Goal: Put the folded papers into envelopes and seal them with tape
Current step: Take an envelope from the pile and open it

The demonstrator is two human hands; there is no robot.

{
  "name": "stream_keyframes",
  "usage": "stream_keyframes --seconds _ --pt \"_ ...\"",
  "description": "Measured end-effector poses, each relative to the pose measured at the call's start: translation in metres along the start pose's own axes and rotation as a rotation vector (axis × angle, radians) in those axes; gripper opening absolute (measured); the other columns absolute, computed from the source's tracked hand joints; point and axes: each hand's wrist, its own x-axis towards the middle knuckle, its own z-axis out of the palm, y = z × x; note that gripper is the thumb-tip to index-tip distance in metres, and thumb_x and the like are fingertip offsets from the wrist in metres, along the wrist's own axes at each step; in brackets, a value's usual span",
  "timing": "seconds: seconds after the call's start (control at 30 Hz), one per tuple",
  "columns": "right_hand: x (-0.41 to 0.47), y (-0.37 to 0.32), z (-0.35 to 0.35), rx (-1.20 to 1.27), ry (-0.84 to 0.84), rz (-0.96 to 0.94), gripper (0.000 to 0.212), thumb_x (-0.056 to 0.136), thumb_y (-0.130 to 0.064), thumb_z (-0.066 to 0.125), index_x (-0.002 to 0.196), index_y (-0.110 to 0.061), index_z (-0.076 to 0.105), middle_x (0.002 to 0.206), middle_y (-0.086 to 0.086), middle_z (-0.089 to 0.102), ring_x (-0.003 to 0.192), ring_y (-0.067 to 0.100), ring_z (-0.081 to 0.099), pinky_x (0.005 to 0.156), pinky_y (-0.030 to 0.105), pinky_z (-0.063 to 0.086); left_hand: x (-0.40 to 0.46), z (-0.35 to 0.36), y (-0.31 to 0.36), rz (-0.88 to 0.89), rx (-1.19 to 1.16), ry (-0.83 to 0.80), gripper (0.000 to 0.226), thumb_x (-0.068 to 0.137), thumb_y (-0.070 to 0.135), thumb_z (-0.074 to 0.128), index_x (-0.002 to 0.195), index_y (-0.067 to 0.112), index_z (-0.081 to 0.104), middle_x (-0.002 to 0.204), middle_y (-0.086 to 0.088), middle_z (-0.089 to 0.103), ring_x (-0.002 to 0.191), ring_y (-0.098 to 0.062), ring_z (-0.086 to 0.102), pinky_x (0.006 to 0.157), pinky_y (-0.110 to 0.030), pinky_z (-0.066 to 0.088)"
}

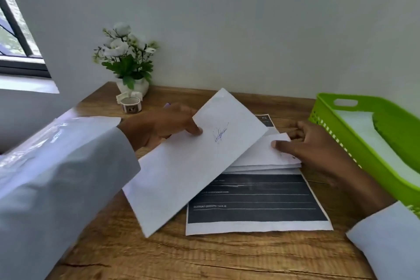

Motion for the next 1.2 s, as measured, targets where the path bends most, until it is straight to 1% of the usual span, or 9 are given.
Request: stream_keyframes --seconds 0.13,0.23,0.3,0.5,0.63,0.73,0.83,1.0,1.2 --pt "-0.003 -0.007 0.004 -0.012 0.225 -0.208 0.017 0.090 -0.030 0.070 0.100 -0.016 0.072 0.081 -0.009 0.071 0.073 0.003 0.064 0.070 0.029 0.052 -0.003 -0.001 0.014 0.013 0.133 -0.075 0.022 0.089 0.005 0.062 0.111 0.006 0.070 0.106 -0.011 0.074 0.097 -0.030 0.071 0.094 -0.048 0.053" --pt "-0.009 -0.016 0.008 0.366 0.027 -0.176 0.026 0.090 -0.036 0.067 0.101 -0.014 0.075 0.085 -0.007 0.078 0.075 -0.001 0.069 0.066 0.013 0.053 -0.003 0.000 0.022 0.044 0.196 -0.089 0.016 0.089 0.005 0.064 0.092 0.016 0.075 0.095 -0.005 0.077 0.090 -0.026 0.073 0.086 -0.040 0.057" --pt "-0.013 -0.021 0.009 0.590 -0.205 -0.085 0.042 0.082 -0.044 0.066 0.108 -0.012 0.073 0.103 0.002 0.078 0.092 0.013 0.073 0.074 0.021 0.058 -0.004 0.002 0.030 0.074 0.209 -0.099 0.023 0.088 0.004 0.063 0.081 0.021 0.076 0.088 0.000 0.077 0.085 -0.023 0.073 0.079 -0.034 0.059" --pt "-0.010 -0.016 0.006 0.801 -0.237 -0.069 0.032 0.064 -0.018 0.080 0.094 -0.009 0.074 0.101 0.011 0.077 0.088 0.019 0.073 0.074 0.027 0.060 -0.004 0.001 0.053 0.205 0.370 -0.150 0.034 0.086 -0.001 0.059 0.109 0.020 0.072 0.109 0.005 0.074 0.096 -0.021 0.072 0.087 -0.046 0.058" --pt "-0.009 -0.012 0.014 0.779 -0.184 -0.002 0.042 0.056 -0.013 0.085 0.095 -0.007 0.070 0.097 0.013 0.077 0.085 0.023 0.074 0.070 0.030 0.062 0.002 -0.004 0.050 0.327 0.653 -0.045 0.032 0.086 0.024 0.069 0.117 0.025 0.061 0.114 0.006 0.067 0.097 -0.010 0.065 0.085 -0.038 0.056" --pt "-0.014 -0.011 0.029 0.688 -0.088 0.002 0.031 0.063 -0.007 0.087 0.087 -0.010 0.068 0.081 0.006 0.073 0.074 0.018 0.071 0.058 0.028 0.057 0.004 0.010 0.035 0.451 0.721 -0.095 0.085 0.074 0.060 0.073 0.143 0.039 0.029 0.144 0.016 0.043 0.118 -0.002 0.048 0.099 -0.026 0.039" --pt "-0.018 -0.011 0.040 0.422 0.113 -0.123 0.025 0.068 -0.015 0.089 0.079 -0.017 0.066 0.070 -0.005 0.067 0.064 0.009 0.065 0.051 0.022 0.049 0.005 0.036 0.017 0.487 0.762 -0.094 0.122 0.057 0.079 0.071 0.148 0.044 -0.003 0.158 0.020 0.010 0.141 -0.015 0.022 0.111 -0.038 0.025" --pt "-0.021 -0.012 0.047 0.050 0.264 -0.247 0.027 0.072 -0.031 0.087 0.076 -0.026 0.061 0.075 -0.010 0.066 0.064 0.005 0.063 0.049 0.015 0.041 0.006 0.068 -0.006 0.543 0.802 0.070 0.131 0.050 0.089 0.063 0.146 0.041 -0.012 0.157 0.018 0.002 0.146 -0.028 0.015 0.115 -0.063 0.013" --pt "-0.022 -0.013 0.046 0.032 0.269 -0.278 0.022 0.076 -0.035 0.083 0.078 -0.022 0.065 0.083 -0.008 0.068 0.076 0.009 0.066 0.055 0.026 0.048 0.007 0.084 -0.015 0.540 0.693 0.231 0.123 0.051 0.091 0.053 0.145 0.038 -0.005 0.157 0.002 0.018 0.140 -0.029 0.028 0.113 -0.068 0.012"
